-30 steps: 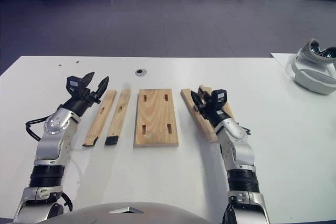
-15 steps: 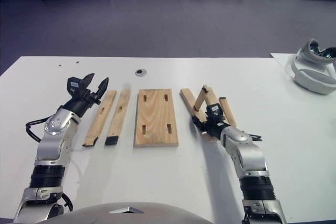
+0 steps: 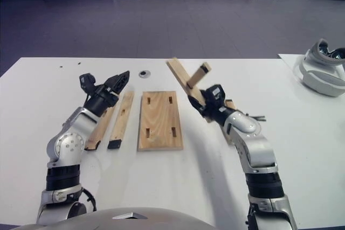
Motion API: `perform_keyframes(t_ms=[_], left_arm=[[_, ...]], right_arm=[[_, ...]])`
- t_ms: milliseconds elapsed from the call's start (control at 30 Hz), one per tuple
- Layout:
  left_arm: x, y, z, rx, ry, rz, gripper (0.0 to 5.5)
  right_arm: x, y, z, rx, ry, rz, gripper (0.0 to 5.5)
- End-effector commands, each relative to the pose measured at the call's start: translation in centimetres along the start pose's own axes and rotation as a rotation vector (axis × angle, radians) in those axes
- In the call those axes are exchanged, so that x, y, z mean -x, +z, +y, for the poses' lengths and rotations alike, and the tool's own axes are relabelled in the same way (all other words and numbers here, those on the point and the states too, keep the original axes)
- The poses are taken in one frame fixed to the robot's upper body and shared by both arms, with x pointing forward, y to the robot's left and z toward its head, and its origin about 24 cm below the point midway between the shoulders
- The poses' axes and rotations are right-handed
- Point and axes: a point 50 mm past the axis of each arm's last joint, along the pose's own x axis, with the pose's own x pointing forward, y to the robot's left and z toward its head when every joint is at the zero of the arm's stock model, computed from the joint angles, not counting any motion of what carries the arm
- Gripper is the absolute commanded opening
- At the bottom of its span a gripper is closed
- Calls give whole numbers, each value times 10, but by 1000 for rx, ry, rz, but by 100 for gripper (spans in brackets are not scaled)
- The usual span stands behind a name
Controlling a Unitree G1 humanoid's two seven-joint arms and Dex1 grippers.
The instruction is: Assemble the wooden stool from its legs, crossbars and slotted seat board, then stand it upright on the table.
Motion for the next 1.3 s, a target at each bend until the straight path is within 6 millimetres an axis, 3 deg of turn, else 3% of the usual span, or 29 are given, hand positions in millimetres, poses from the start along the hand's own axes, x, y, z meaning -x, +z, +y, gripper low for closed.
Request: perform_keyframes(t_ms=[33,167,267,800,900,1000,1100,1167,1300], left_arm=[[-15,11,-29,221,-132,1,398],[-13,21,-44,291,-202,-26,398],[-10,16,-42,281,-184,6,398],[0,1,-30,118,-74,42,124],[11,4,-22,88,-7,-9,101],[45,21,-9,-3,157,-134,101],[73,26,-12,-66,302,-187,101],[82,21,-14,-29,375,-192,101],[85,12,-17,41,415,-158,101]], right_arm=[[-13,24,23,128,173,-132,206],[-18,31,35,161,239,-168,206],[-18,34,40,169,257,-186,206],[-18,36,49,218,264,-197,206],[-14,31,53,195,281,-167,281],[9,12,40,199,211,-63,303],[36,-17,18,233,124,112,303],[42,-40,9,278,86,233,303],[39,-81,23,330,145,384,303]])
